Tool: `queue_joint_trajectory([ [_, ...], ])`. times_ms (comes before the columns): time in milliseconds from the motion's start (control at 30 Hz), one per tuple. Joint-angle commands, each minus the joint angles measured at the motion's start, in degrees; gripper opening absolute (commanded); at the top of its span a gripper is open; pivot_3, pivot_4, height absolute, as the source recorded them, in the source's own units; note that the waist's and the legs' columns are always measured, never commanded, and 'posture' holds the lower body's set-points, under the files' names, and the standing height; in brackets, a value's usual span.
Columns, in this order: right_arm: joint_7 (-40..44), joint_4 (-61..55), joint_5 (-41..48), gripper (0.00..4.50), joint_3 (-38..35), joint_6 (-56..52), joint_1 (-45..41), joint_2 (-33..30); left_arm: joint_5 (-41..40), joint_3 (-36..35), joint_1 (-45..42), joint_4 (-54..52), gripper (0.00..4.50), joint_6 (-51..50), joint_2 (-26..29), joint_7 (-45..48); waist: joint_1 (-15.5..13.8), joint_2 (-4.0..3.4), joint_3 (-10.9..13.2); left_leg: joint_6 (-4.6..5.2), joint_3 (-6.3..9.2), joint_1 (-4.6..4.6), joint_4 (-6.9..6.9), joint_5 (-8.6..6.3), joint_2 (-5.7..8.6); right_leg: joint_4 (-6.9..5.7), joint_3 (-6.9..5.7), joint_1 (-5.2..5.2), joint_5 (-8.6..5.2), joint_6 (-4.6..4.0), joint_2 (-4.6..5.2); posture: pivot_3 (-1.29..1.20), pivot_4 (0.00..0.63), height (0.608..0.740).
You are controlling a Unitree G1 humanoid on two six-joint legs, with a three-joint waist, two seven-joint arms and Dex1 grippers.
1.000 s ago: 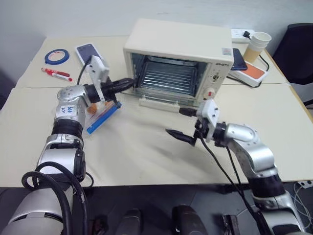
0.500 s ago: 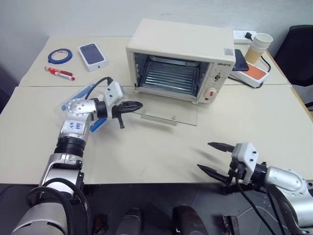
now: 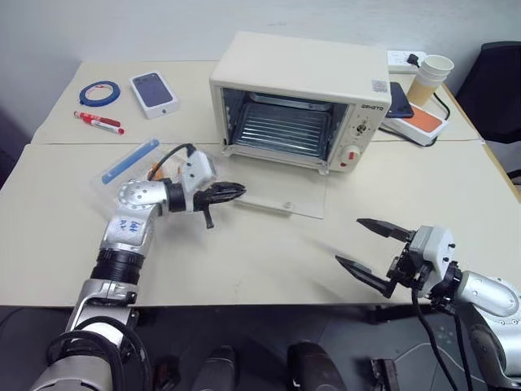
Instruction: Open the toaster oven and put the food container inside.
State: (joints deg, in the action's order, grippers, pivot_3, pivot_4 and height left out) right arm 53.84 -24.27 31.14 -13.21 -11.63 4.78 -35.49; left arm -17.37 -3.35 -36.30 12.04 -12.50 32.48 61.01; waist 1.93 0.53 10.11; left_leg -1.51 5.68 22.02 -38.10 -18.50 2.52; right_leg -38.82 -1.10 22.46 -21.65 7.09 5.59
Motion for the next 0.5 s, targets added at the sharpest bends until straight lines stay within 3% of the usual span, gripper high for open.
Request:
queue_joint_trajectory([
  [33,1.59,-0.12,1.33,4.50,1.21,0.65,-2.57,-0.46,-8.41,-11.41,7.69,-9.11,1.42,-6.54,6.94,0.77,0.32,-0.03,-0.02,0.00,0.01,-0.04,0.05,0.00,-0.02,0.03,0.08,0.00,0.01,-0.01,-0.01,0.00,0.150,0.740],
  [200,2.58,1.00,1.81,4.50,4.48,1.55,-7.33,1.21,-15.76,-30.62,24.69,-17.74,2.63,-17.59,12.70,-4.43,-0.31,-0.03,-0.01,-0.02,0.13,-0.18,0.11,-0.01,0.00,0.32,0.40,-0.06,0.01,-0.02,0.19,0.00,0.150,0.740],
  [333,4.16,1.39,1.34,4.50,7.68,3.42,-10.17,2.92,-15.60,-46.17,41.25,-18.15,3.58,-17.29,10.84,-6.97,-0.43,-0.04,-0.01,-0.02,0.19,-0.20,0.14,-0.02,0.01,0.50,0.58,-0.11,0.01,-0.04,0.38,0.00,0.150,0.740],
  [433,4.79,2.81,0.20,4.50,9.39,4.68,-11.75,3.72,-16.50,-53.12,49.60,-19.23,4.32,-17.07,7.88,-9.14,-0.78,0.00,-0.02,-0.02,0.22,-0.21,0.16,-0.03,-0.04,0.72,0.52,-0.22,0.06,-0.11,0.39,0.00,0.150,0.740],
  [500,5.16,3.76,-0.29,4.50,10.00,5.48,-12.67,4.06,-17.00,-55.21,52.63,-19.28,4.42,-16.69,6.40,-10.20,-1.33,-0.01,-0.02,0.00,0.26,-0.34,0.16,-0.05,-0.05,0.90,0.47,-0.44,0.08,-0.14,0.39,0.00,0.150,0.740],
])
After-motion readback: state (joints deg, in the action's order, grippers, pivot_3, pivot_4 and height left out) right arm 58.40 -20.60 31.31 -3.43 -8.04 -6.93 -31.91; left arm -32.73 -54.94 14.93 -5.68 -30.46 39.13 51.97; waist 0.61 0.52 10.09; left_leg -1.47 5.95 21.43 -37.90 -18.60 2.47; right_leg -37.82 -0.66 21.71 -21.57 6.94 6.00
